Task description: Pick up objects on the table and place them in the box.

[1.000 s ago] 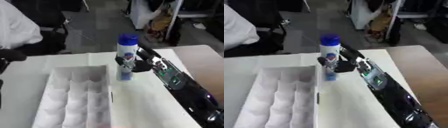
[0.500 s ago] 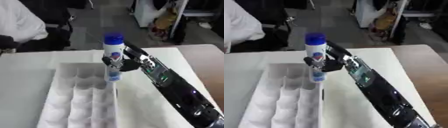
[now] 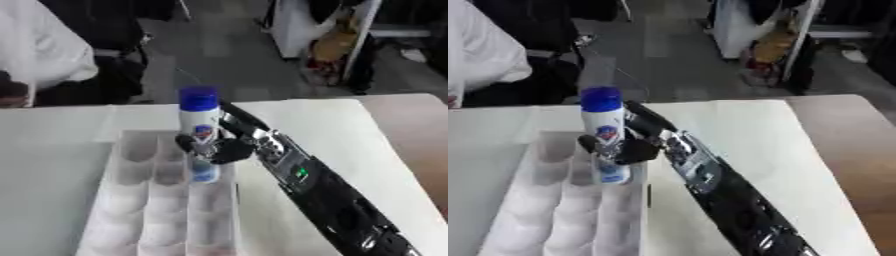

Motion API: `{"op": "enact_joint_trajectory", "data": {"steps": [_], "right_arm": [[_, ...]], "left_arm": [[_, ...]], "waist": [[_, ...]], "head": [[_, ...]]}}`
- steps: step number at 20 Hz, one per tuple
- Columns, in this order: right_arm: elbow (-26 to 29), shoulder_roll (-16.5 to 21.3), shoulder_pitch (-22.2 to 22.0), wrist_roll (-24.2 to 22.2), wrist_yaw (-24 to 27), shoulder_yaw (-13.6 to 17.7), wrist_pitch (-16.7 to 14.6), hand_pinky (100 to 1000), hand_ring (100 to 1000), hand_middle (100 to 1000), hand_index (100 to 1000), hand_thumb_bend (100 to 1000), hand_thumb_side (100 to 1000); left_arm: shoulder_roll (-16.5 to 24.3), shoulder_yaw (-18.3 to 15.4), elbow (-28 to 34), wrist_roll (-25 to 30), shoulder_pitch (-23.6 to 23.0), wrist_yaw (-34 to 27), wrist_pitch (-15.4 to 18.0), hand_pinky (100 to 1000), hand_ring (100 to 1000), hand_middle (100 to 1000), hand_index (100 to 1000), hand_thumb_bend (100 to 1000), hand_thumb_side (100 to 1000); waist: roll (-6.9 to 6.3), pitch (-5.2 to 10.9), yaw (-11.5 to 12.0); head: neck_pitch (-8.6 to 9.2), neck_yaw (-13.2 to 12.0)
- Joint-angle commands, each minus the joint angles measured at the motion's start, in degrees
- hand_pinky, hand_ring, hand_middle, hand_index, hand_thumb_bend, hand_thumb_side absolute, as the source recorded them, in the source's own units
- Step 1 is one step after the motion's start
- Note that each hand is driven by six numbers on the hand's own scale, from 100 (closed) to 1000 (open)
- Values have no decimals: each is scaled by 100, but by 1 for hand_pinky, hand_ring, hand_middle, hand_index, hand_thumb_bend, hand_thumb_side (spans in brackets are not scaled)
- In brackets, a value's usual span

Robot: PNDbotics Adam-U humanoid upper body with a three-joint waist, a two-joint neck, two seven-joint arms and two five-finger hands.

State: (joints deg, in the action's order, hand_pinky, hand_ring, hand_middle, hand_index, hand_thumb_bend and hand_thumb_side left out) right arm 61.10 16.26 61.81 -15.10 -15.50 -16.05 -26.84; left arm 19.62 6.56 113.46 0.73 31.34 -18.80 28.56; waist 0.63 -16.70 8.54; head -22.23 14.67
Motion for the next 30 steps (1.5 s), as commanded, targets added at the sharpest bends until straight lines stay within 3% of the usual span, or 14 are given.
{"op": "enact_joint_trajectory", "data": {"steps": [1, 3, 4, 5, 6, 7, 8, 9, 10, 14, 15, 20, 24, 30], "right_arm": [[196, -95, 34, 403, -759, 98, 18, 100, 100, 113, 429, 100, 617], [250, -157, -20, 838, -1280, 126, 47, 100, 187, 242, 482, 100, 695], [247, -193, -51, 1022, -1488, 120, 65, 100, 371, 423, 567, 100, 733], [230, -228, -74, 1169, -1672, 106, 80, 100, 417, 467, 595, 100, 749], [204, -263, -99, 1255, -1834, 90, 94, 245, 558, 594, 686, 100, 835], [180, -295, -117, 1316, -1993, 82, 111, 245, 558, 594, 686, 100, 835], [154, -326, -133, 1353, -2151, 77, 131, 582, 736, 747, 784, 100, 935], [135, -356, -143, 1379, -2298, 77, 148, 560, 723, 737, 776, 100, 930], [116, -382, -151, 1404, -2409, 82, 158, 720, 830, 827, 854, 119, 976], [56, -428, -164, 1460, -2667, 119, 215, 854, 935, 920, 943, 192, 1000], [55, -431, -164, 1480, -2716, 130, 235, 838, 921, 910, 936, 177, 1000], [76, -447, -173, 1663, -2955, 145, 321, 964, 1000, 996, 1000, 271, 1000], [75, -454, -186, 1807, -3132, 143, 384, 984, 1000, 1000, 1000, 435, 905], [66, -483, -217, 1974, -3376, 137, 503, 983, 1000, 1000, 1000, 459, 882]], "left_arm": [[32, -18, 114, 4, 83, 2, 26, 722, 686, 862, 961, 487, 988], [39, -20, 114, 3, 80, 8, 36, 722, 685, 862, 961, 486, 988], [43, -20, 114, 3, 78, 12, 39, 721, 685, 862, 961, 486, 989], [45, -19, 114, 3, 77, 14, 40, 721, 685, 862, 961, 486, 989], [47, -18, 114, 3, 76, 17, 42, 721, 684, 862, 961, 486, 989], [47, -18, 114, 3, 76, 20, 44, 721, 684, 862, 961, 486, 989], [47, -18, 114, 3, 78, 21, 47, 721, 684, 861, 961, 487, 989], [45, -18, 114, 2, 79, 23, 49, 721, 684, 861, 961, 487, 989], [43, -17, 114, 2, 81, 24, 51, 721, 684, 861, 961, 487, 989], [40, -15, 114, 0, 83, 27, 51, 721, 684, 861, 961, 488, 989], [40, -15, 114, 0, 83, 29, 50, 721, 684, 861, 961, 488, 990], [42, -16, 114, -6, 87, 34, 53, 721, 684, 861, 961, 489, 989], [44, -16, 114, -9, 87, 37, 54, 721, 684, 860, 961, 489, 990], [41, -15, 114, -14, 85, 47, 55, 721, 683, 860, 961, 490, 991]], "waist": [[-34, 86, 2], [-38, 79, -11], [-40, 76, -18], [-41, 73, -24], [-43, 70, -28], [-44, 69, -30], [-46, 66, -30], [-48, 64, -29], [-48, 62, -27], [-46, 57, -33], [-45, 56, -35], [-42, 57, -34], [-43, 55, -38], [-50, 49, -39]], "head": [[107, 64], [130, 60], [141, 60], [148, 61], [155, 63], [161, 64], [168, 63], [172, 62], [171, 59], [172, 45], [172, 42], [164, 27], [168, 19], [162, 10]]}}
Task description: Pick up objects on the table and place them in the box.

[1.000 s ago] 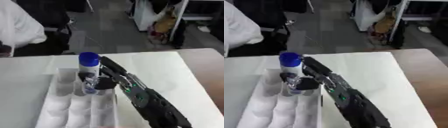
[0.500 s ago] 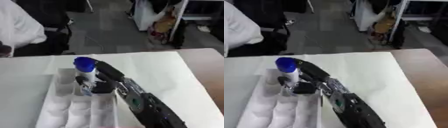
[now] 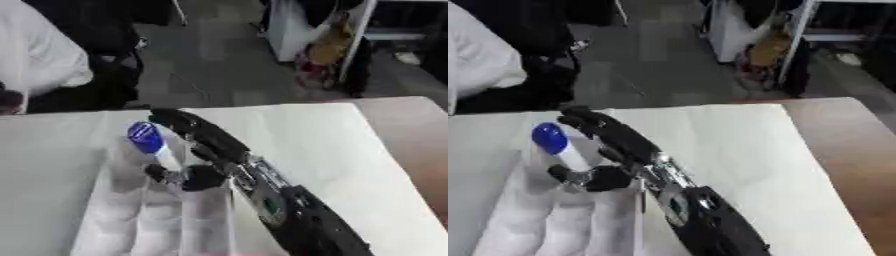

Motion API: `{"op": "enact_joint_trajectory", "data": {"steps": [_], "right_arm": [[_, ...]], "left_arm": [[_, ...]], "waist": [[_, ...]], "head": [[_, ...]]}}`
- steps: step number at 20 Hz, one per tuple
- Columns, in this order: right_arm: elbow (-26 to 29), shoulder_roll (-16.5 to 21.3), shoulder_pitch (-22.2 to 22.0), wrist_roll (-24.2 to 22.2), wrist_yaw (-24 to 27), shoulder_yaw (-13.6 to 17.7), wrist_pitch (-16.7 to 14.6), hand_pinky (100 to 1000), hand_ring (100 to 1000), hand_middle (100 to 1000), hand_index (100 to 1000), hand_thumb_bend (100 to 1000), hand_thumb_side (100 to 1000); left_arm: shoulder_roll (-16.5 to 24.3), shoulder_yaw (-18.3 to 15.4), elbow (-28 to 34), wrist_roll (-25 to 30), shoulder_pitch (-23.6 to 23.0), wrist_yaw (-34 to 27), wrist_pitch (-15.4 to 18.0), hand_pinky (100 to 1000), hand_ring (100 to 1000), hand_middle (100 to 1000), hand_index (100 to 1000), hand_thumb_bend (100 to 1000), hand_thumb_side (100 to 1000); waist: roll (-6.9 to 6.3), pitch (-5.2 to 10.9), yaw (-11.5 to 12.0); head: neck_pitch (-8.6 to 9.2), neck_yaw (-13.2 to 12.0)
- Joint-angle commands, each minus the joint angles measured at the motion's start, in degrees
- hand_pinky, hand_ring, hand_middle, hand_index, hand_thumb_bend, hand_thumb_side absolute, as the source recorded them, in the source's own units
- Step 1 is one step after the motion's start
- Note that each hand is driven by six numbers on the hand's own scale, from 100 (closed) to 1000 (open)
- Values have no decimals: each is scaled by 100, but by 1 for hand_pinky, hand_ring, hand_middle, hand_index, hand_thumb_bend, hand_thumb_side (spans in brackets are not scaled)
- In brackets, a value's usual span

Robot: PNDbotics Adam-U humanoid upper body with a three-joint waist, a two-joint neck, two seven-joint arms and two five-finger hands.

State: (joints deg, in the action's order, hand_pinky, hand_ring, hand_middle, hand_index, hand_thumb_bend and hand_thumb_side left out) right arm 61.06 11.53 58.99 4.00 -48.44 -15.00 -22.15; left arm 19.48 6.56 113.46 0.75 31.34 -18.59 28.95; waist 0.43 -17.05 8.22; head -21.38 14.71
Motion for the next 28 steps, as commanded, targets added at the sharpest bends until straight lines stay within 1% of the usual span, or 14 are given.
{"op": "enact_joint_trajectory", "data": {"steps": [1, 5, 14, 16, 18, 19, 20, 21, 24, 25, 27, 28], "right_arm": [[61, -10, 64, 66, -97, 37, 49, 983, 1000, 1000, 1000, 458, 883], [54, -10, 57, 88, -91, 72, 96, 977, 1000, 1000, 1000, 453, 881], [100, 27, 2, 115, 63, 84, 158, 959, 1000, 1000, 1000, 406, 903], [158, 76, -18, 133, 159, 83, 155, 954, 1000, 1000, 1000, 387, 914], [308, 223, -72, 182, 404, 92, 155, 942, 1000, 992, 1000, 363, 925], [407, 337, -126, 212, 632, 112, 177, 922, 995, 983, 1000, 345, 931], [510, 447, -181, 210, 938, 115, 213, 915, 996, 983, 1000, 125, 1000], [619, 572, -253, 205, 1335, 137, 275, 896, 989, 976, 1000, 327, 935], [1174, 1085, -544, 175, 2747, 205, 494, 876, 979, 963, 1000, 310, 940], [1410, 1264, -657, 172, 3137, 239, 573, 871, 975, 955, 1000, 281, 951], [1986, 1616, -948, 199, 3738, 360, 703, 852, 955, 936, 992, 263, 949], [2304, 1700, -1103, 206, 3990, 424, 706, 849, 952, 933, 989, 261, 948]], "left_arm": [[54, -14, 114, -17, 85, 27, 16, 721, 683, 860, 961, 490, 991], [55, -14, 114, -22, 84, 34, 15, 721, 683, 859, 961, 490, 991], [69, -19, 114, -38, 73, 52, 17, 720, 682, 859, 961, 492, 992], [79, -25, 114, -43, 65, 61, 16, 721, 683, 859, 961, 493, 991], [93, -43, 114, -59, 56, 73, 20, 722, 684, 859, 961, 495, 990], [104, -53, 114, -71, 47, 80, 20, 722, 684, 859, 961, 495, 990], [114, -60, 114, -82, 38, 87, 20, 722, 684, 858, 961, 500, 995], [124, -65, 114, -92, 27, 93, 20, 722, 684, 858, 961, 495, 990], [164, -82, 114, -117, -23, 120, 18, 721, 683, 858, 961, 494, 992], [180, -87, 114, -124, -43, 131, 16, 720, 682, 858, 961, 493, 993], [207, -95, 114, -137, -81, 155, 14, 719, 680, 857, 961, 492, 995], [214, -99, 114, -143, -96, 166, 14, 719, 680, 857, 961, 492, 995]], "waist": [[-32, 84, -8], [-32, 83, -18], [-31, 85, -46], [-25, 90, -63], [-12, 101, -91], [-1, 112, -119], [6, 120, -135], [12, 129, -163], [24, 159, -242], [26, 167, -269], [21, 171, -308], [12, 168, -318]], "head": [[75, 3], [78, -2], [83, -13], [83, -33], [72, -81], [55, -124], [42, -148], [30, -188], [-4, -281], [-13, -304], [-8, -338], [-1, -347]]}}
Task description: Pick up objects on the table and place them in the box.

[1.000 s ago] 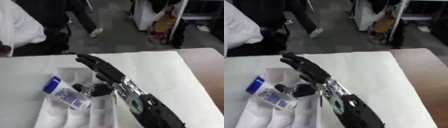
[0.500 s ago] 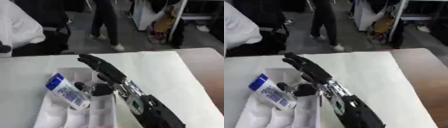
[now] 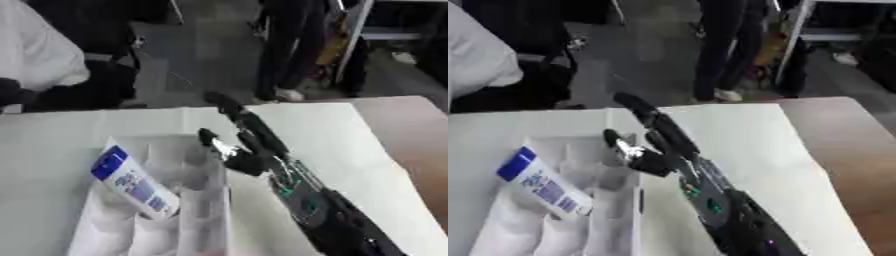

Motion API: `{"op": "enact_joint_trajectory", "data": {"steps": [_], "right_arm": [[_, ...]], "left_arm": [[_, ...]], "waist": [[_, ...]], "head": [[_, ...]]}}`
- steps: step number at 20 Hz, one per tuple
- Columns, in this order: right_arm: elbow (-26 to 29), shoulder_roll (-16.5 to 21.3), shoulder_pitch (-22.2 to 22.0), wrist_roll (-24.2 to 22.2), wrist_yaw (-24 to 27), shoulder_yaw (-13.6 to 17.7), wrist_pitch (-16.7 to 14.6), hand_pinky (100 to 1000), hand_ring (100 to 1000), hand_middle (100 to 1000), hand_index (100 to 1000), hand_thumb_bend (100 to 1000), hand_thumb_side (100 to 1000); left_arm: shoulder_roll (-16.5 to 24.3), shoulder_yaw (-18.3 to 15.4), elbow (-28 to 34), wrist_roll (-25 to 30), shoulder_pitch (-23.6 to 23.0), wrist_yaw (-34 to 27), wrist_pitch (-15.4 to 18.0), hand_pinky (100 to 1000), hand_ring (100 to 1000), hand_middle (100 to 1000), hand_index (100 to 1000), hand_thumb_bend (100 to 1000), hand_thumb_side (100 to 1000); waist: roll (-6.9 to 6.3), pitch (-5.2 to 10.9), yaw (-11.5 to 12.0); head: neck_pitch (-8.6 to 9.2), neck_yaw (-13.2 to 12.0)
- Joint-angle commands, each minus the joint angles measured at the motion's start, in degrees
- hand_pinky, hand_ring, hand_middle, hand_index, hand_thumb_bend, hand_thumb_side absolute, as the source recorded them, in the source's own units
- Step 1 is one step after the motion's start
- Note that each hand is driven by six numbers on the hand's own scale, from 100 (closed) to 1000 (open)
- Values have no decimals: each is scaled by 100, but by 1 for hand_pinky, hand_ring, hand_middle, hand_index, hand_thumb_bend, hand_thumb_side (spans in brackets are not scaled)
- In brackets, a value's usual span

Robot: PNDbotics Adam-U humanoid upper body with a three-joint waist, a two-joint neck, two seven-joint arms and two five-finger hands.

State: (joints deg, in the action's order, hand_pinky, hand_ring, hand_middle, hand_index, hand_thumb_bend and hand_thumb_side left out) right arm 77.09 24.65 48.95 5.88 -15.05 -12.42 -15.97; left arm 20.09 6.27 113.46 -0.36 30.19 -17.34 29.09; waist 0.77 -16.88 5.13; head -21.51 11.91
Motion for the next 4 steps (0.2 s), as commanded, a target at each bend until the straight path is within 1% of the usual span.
{"op": "enact_joint_trajectory", "data": {"steps": [1, 2, 3, 4], "right_arm": [[954, 491, -252, 15, 824, 255, 138, 828, 934, 914, 973, 256, 946], [1245, 567, -442, 19, 900, 386, 184, 828, 934, 914, 973, 256, 946], [1561, 593, -634, 18, 933, 526, 216, 793, 907, 906, 960, 248, 949], [1879, 590, -817, 5, 950, 658, 237, 798, 912, 908, 963, 249, 949]], "left_arm": [[162, -75, 113, -38, 4, 53, -1, 717, 678, 857, 961, 490, 997], [173, -85, 113, -49, -15, 65, -1, 717, 678, 857, 961, 490, 997], [186, -96, 113, -58, -37, 81, 0, 715, 676, 856, 961, 488, 999], [197, -105, 113, -68, -59, 96, 1, 716, 677, 856, 961, 489, 998]], "waist": [[-27, 147, -31], [-37, 141, -55], [-48, 133, -84], [-58, 126, -109]], "head": [[21, -80], [34, -88], [53, -103], [70, -117]]}}
